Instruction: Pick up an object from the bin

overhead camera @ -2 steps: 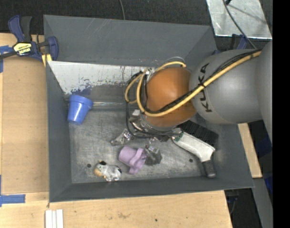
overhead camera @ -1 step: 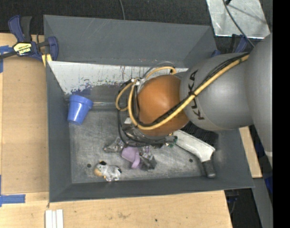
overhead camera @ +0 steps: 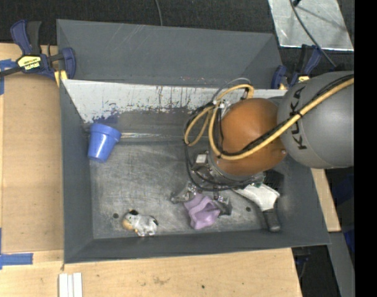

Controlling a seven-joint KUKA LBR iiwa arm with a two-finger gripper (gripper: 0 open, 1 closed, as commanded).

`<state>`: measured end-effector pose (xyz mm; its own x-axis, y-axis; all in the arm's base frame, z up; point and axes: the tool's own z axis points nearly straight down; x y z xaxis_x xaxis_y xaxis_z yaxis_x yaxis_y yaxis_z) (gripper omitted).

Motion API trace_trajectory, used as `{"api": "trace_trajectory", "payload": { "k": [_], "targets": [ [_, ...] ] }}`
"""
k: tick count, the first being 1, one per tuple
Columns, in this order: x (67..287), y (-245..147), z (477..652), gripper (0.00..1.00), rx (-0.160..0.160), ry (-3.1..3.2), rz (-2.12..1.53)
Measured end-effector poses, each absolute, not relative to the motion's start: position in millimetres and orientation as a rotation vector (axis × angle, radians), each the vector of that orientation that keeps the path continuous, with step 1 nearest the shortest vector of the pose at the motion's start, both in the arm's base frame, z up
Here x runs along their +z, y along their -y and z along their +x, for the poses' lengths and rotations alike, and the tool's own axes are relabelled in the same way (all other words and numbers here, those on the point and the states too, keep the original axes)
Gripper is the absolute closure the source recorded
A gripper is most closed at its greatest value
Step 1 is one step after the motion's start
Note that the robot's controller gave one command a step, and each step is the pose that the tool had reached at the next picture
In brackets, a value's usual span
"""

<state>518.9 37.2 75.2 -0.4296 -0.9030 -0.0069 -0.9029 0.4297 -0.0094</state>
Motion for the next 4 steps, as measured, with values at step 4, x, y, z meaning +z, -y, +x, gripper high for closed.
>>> {"api": "trace_trajectory", "payload": {
  "k": [4],
  "targets": [
    [212.7,-33.8,515.9,1.0,0.001,-2.657,-1.673]
  ]
}}
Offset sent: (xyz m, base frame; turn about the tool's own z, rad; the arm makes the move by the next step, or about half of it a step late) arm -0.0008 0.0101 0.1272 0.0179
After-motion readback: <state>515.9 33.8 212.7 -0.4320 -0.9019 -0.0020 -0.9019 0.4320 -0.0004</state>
